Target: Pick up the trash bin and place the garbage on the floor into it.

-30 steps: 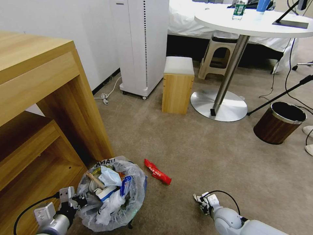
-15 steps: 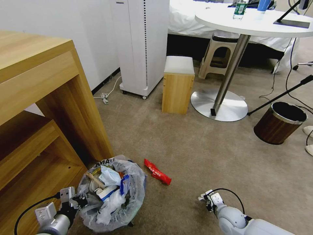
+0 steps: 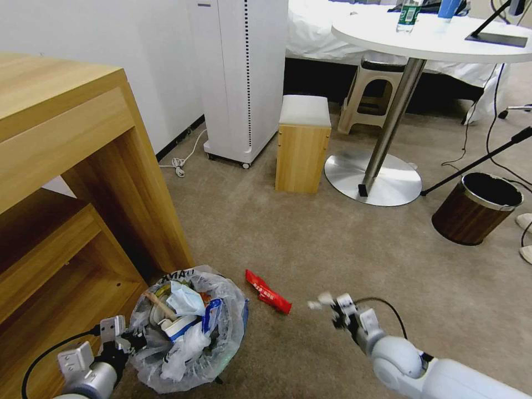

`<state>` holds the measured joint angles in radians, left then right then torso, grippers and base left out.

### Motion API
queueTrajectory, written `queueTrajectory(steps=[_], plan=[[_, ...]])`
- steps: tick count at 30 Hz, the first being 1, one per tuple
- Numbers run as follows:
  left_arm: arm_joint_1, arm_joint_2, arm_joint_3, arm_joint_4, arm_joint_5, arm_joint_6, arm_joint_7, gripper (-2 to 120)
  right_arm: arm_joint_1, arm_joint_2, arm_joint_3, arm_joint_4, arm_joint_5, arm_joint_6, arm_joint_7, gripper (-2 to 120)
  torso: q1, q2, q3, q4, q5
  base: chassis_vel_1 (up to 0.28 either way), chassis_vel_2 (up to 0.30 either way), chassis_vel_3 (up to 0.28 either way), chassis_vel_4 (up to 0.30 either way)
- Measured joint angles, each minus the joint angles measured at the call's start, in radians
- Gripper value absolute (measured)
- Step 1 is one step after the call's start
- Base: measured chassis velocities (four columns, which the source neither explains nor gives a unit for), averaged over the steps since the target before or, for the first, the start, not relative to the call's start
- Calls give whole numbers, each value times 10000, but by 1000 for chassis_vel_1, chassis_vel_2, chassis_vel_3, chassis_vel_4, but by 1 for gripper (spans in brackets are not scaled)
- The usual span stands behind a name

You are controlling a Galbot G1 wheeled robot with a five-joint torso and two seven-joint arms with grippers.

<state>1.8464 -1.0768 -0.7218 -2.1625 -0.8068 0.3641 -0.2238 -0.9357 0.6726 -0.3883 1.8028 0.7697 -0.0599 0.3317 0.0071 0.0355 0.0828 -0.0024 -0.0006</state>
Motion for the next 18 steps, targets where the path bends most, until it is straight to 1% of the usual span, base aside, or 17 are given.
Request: queueTrajectory(steps=[1, 3, 4, 5, 6, 8, 9, 10, 11, 13, 14, 15, 17, 18], plan=[[0, 0, 0, 0, 0, 0, 0, 0, 0, 0, 0, 0, 0, 0, 0, 0, 0, 0, 0, 0, 0, 0, 0, 0, 0], [8, 32, 0, -74, -14, 32, -28, 0, 543, -130, 140, 1184, 360, 579, -509, 0, 0, 1, 0, -1, -3, 0, 0, 0, 0], [7, 43, 1, -116, -30, 47, -57, 0, 803, -166, 140, 1558, 478, 737, -708, 0, -1, 0, 0, -1, -1, 0, 0, 0, 0], [7, 43, 1, -116, -30, 47, -57, 0, 803, -166, 140, 1558, 478, 737, -708, 0, -1, 0, 0, -1, -1, 0, 0, 0, 0], [11, 60, 3, -162, -50, 64, -90, 0, 1185, -228, 97, 2026, 673, 904, -916, 0, 0, 1, 0, -1, 0, 0, 0, 0, 0], [15, 82, 4, -208, -59, 88, -116, 0, 1954, -333, -156, 2749, 1140, 993, -1219, 0, 0, 1, 0, 0, -4, 0, 0, 0, 0], [14, 88, 4, -243, -60, 106, -139, 0, 2505, -380, -447, 3144, 1489, 1068, -1444, 0, 0, 1, 0, 0, -3, 0, 0, 0, 0], [14, 88, 4, -243, -60, 106, -139, 0, 2505, -380, -447, 3144, 1489, 1068, -1444, 0, 0, 1, 0, 0, -3, 0, 0, 0, 0], [13, 90, 6, -280, -60, 124, -159, 0, 2904, -407, -722, 3366, 1751, 1139, -1669, 0, 0, 1, 0, 0, -3, 0, 0, 0, 0], [1, 86, 26, -360, -62, 166, -183, 0, 3827, -363, -1634, 3651, 2375, 1476, -2120, 0, 0, 1, 0, -2, -2, 0, 0, 0, 0], [1, 86, 26, -360, -62, 166, -183, 0, 3827, -363, -1634, 3651, 2375, 1476, -2120, 0, 0, 1, 0, -2, -2, 0, 0, 0, 0], [-4, 75, 41, -397, -59, 180, -204, 0, 4316, -285, -2160, 3708, 2693, 1605, -2343, 0, 0, 1, 0, -2, -2, 0, 0, 0, 0], [-3, 49, 56, -470, -49, 212, -243, 0, 5124, -13, -3102, 3726, 3248, 1695, -2461, 0, 0, 1, 0, -1, -2, 0, 0, 0, 0], [-3, 49, 56, -470, -49, 212, -243, 0, 5124, -13, -3102, 3726, 3248, 1695, -2461, 0, 0, 1, 0, -1, -2, 0, 0, 0, 0]])
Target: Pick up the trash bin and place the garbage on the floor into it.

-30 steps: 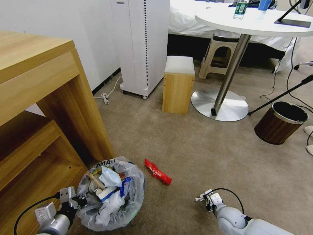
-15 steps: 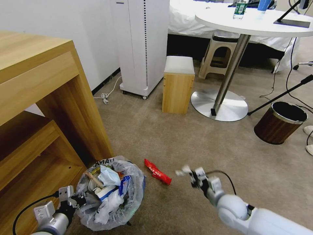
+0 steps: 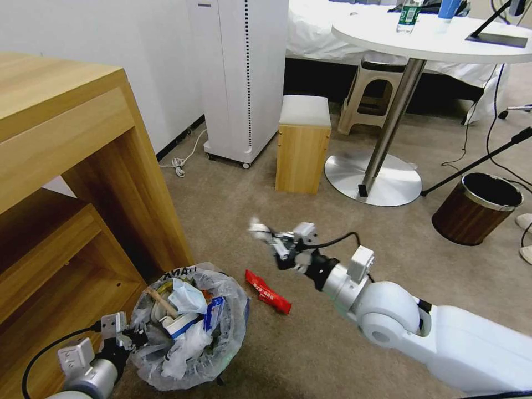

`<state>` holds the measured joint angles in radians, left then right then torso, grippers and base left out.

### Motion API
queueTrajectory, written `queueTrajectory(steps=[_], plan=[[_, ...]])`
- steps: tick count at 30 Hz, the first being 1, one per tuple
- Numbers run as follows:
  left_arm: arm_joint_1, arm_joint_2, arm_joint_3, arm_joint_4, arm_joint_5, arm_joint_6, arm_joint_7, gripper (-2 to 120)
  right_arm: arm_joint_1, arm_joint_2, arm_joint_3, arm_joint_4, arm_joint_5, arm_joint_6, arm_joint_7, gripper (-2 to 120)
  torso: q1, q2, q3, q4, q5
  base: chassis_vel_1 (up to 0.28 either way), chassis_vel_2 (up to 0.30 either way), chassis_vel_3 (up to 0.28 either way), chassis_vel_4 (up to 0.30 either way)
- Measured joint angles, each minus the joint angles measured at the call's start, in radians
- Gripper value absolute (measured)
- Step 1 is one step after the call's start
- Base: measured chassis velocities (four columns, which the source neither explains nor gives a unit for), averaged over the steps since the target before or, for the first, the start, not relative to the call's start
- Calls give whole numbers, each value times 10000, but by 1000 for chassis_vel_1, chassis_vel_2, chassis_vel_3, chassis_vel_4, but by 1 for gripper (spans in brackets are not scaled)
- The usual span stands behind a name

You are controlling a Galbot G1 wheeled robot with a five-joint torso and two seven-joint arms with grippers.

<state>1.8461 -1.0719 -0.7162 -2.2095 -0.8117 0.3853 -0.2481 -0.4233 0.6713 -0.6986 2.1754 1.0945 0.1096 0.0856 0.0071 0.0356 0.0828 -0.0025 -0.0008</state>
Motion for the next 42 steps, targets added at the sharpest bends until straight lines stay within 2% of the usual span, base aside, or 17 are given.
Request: queueTrajectory(steps=[2, 3, 6, 7, 11, 12, 14, 15, 17, 27, 30, 35, 38, 42], plan=[[12, -17, 5, -71, 15, 23, -29, 0, 771, 387, -869, -16, 530, -17, 192, 0, 0, 0, 0, 0, 0, 0, 0, 0, 0], [12, -17, 5, -71, 15, 23, -29, 0, 771, 387, -869, -16, 530, -17, 192, 0, 0, 0, 0, 0, 0, 0, 0, 0, 0], [91, -87, 4, -208, 82, 43, -56, 0, 1928, 1324, -2305, -279, 1294, -416, 920, 0, 0, 0, 0, 1, 0, 0, 0, 0, 0], [91, -87, 4, -208, 82, 43, -56, 0, 1928, 1324, -2305, -279, 1294, -416, 920, 0, 0, 0, 0, 1, 0, 0, 0, 0, 0], [163, -156, -40, -331, 129, 54, -57, 0, 2643, 2390, -3348, -650, 2247, -1073, 2378, 0, 0, 0, 0, 2, 0, 0, 0, 0, 0], [163, -156, -40, -331, 129, 54, -57, 0, 2643, 2390, -3348, -650, 2247, -1073, 2378, 0, 0, 0, 0, 2, 0, 0, 0, 0, 0], [201, -174, -92, -379, 142, 55, -60, 0, 2771, 2811, -3659, -832, 2525, -1371, 3033, 0, 0, 0, 0, 1, -1, 0, 0, 0, 0], [201, -174, -92, -379, 142, 55, -60, 0, 2771, 2811, -3659, -832, 2525, -1371, 3033, 0, 0, 0, 0, 1, -1, 0, 0, 0, 0], [222, -201, -140, -430, 143, 55, -66, 0, 2774, 3294, -3937, -1045, 2745, -1748, 3895, 0, 1, 0, -1, -1, 0, 0, 0, 0, 0], [304, -278, -189, -456, 206, 22, -26, 0, 2530, 4366, -4217, -1710, 3123, -2525, 5390, 0, 0, 0, 0, -1, 1, 0, 0, 0, 0], [370, -265, -233, -508, 205, 22, -17, 0, 2379, 4786, -4191, -1923, 3398, -3103, 6442, 0, 0, 0, -1, 0, 0, 0, 0, 0, 0], [401, -232, -256, -561, 183, 21, -28, 0, 2232, 4967, -4140, -2123, 3451, -3453, 6956, 0, 0, 0, -1, 0, 1, 0, 0, 0, 0], [436, -232, -252, -563, 191, 21, -32, 0, 2076, 5176, -4021, -2263, 3644, -4018, 7784, 0, 0, 0, -1, -1, 2, 0, 0, 0, 0], [446, -243, -245, -556, 202, 22, -32, 0, 2003, 5311, -3938, -2409, 3772, -4357, 8289, 0, 0, 0, -1, 0, 1, 0, 0, 0, 0]])
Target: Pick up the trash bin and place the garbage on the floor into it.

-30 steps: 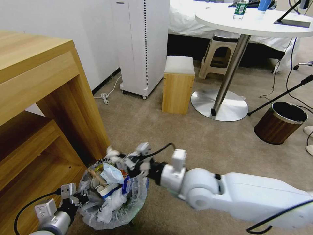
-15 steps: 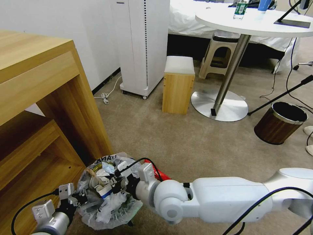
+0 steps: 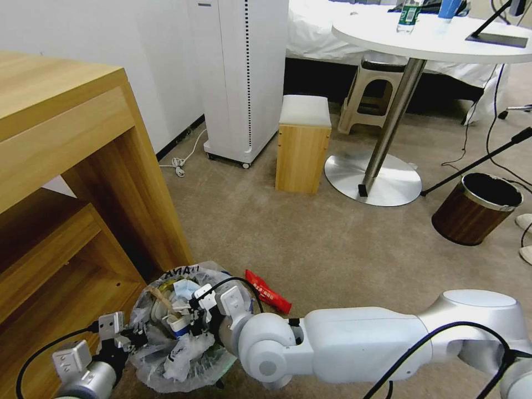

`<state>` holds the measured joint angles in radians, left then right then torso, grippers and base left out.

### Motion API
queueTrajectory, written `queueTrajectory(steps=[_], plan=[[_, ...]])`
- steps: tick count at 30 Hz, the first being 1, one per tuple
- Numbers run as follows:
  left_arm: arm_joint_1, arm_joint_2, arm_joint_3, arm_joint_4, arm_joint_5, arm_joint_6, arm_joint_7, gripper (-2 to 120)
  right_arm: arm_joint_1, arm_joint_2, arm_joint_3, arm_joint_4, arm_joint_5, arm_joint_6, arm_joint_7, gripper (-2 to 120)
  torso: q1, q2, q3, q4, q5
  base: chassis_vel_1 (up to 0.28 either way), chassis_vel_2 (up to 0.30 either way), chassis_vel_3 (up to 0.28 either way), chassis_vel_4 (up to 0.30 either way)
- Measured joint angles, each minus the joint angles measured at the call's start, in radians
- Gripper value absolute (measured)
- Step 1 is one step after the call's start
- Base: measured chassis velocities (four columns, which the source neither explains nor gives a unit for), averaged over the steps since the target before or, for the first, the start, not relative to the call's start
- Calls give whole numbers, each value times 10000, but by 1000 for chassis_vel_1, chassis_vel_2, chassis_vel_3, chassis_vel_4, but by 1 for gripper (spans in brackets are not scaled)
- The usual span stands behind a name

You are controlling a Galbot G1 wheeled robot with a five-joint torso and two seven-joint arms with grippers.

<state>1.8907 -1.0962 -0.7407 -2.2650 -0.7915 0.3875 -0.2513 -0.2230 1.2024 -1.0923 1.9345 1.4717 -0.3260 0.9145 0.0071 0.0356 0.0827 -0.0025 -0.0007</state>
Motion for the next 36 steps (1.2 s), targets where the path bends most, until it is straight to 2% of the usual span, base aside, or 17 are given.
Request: queueTrajectory(steps=[7, 10, 11, 14, 15, 18, 19, 22, 23, 25, 26, 29, 33, 36], plan=[[-10, -24, 34, 64, 24, -3, 20, 0, -42, 91, 158, 50, 15, -242, 162, 3, 0, 0, 0, 0, 0, 0, 0, 0, 0], [-30, -19, 34, 70, 21, -5, 22, 0, -12, -77, 196, 331, -70, -148, -131, 15, 0, 0, 0, 0, 0, 0, 0, 0, 0], [-30, -19, 34, 70, 21, -5, 22, 0, -12, -77, 196, 331, -70, -148, -131, 15, 0, 0, 0, 0, 0, 0, 0, 0, 0], [-76, -10, 43, 105, 14, -5, 22, 0, 32, -212, 221, 667, -135, -86, -280, 30, 0, 0, 0, 0, 1, 0, 0, 0, 0], [-76, -10, 43, 105, 14, -5, 22, 0, 32, -212, 221, 667, -135, -86, -280, 30, 0, 0, 0, 0, 1, 0, 0, 0, 0], [-82, -17, 62, 107, 13, -6, 22, 0, 70, -312, 235, 862, -222, -75, -316, 43, 0, 0, 0, 0, 1, 0, 0, 0, 0], [-82, -17, 62, 107, 13, -6, 22, 0, 70, -312, 235, 862, -222, -75, -316, 43, 0, 0, 0, 0, 1, 0, 0, 0, 0], [-82, -23, 70, 111, 18, -10, 22, 0, 80, -430, 261, 1082, -341, -82, -340, 61, 0, 0, 0, 1, 1, 0, 0, 0, 0], [-82, -23, 70, 111, 18, -10, 22, 0, 80, -430, 261, 1082, -341, -82, -340, 61, 0, 0, 0, 1, 1, 0, 0, 0, 0], [-76, -27, 69, 104, 21, -14, 22, 0, 59, -530, 297, 1212, -413, -99, -342, 72, 0, 0, 0, 0, 1, 0, 0, 0, 0], [-76, -27, 69, 104, 21, -14, 22, 0, 59, -530, 297, 1212, -413, -99, -342, 72, 0, 0, 0, 0, 1, 0, 0, 0, 0], [-74, -74, 88, 109, 59, -14, 25, 0, 14, -580, 453, 1344, -678, -2, -565, 86, 0, 0, 0, -1, 2, 0, 0, 0, 0], [-85, -128, 149, 171, 122, -15, 39, 0, -1, -499, 716, 1498, -897, 124, -1001, 96, -1, 0, 0, 2, 1, 0, 0, 0, 0], [-91, -133, 153, 179, 134, -15, 41, 0, 51, -536, 783, 1590, -1085, 323, -1468, 96, 0, 0, 0, 1, 2, 0, 0, 0, 0]])
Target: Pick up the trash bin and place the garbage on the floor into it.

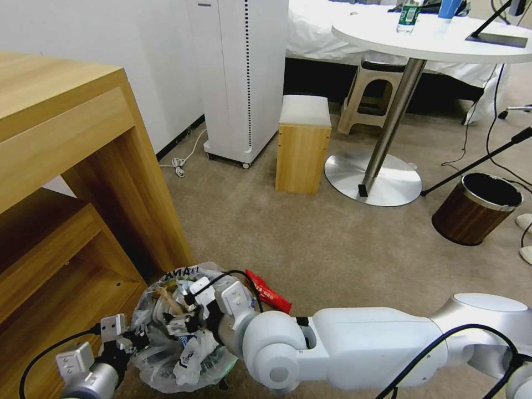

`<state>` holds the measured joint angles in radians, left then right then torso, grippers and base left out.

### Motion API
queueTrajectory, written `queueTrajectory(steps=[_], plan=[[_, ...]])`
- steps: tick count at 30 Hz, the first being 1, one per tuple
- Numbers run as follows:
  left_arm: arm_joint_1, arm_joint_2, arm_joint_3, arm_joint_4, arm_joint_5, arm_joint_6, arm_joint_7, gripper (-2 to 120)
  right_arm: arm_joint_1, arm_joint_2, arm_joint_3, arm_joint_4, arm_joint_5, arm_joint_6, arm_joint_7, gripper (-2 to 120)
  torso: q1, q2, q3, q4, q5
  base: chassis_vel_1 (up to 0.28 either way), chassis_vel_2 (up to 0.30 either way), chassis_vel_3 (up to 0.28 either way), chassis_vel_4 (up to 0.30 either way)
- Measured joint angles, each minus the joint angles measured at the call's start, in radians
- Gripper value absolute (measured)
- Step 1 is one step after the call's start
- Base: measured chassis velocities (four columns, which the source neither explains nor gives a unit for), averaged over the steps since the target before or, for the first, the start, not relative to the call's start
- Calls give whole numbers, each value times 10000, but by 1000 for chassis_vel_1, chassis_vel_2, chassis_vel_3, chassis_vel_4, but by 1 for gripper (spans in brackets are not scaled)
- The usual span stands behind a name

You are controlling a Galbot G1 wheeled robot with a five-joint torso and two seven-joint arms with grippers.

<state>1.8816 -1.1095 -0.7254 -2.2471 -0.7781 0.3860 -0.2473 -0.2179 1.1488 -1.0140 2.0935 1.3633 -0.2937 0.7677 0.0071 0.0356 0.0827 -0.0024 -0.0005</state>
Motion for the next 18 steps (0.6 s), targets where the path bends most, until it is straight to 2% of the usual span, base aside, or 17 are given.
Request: queueTrajectory(steps=[8, 11, 18], plan=[[1, -7, -30, 2, 0, 0, 8, 0, 141, -352, 43, 105, -576, 662, -998, 96, 0, -1, 0, -1, 0, 0, 0, 0, 0], [-63, 41, -58, 135, -23, 0, 2, 0, 44, -505, 273, 112, -861, 1069, -1443, 96, 0, 0, 0, -1, 0, 0, 0, 0, 0], [-136, 169, -110, 410, -96, 0, -22, 0, -208, -877, 950, 158, -1076, 1316, -1844, 96, 0, -1, 0, -1, -1, 0, 0, 0, 0]])
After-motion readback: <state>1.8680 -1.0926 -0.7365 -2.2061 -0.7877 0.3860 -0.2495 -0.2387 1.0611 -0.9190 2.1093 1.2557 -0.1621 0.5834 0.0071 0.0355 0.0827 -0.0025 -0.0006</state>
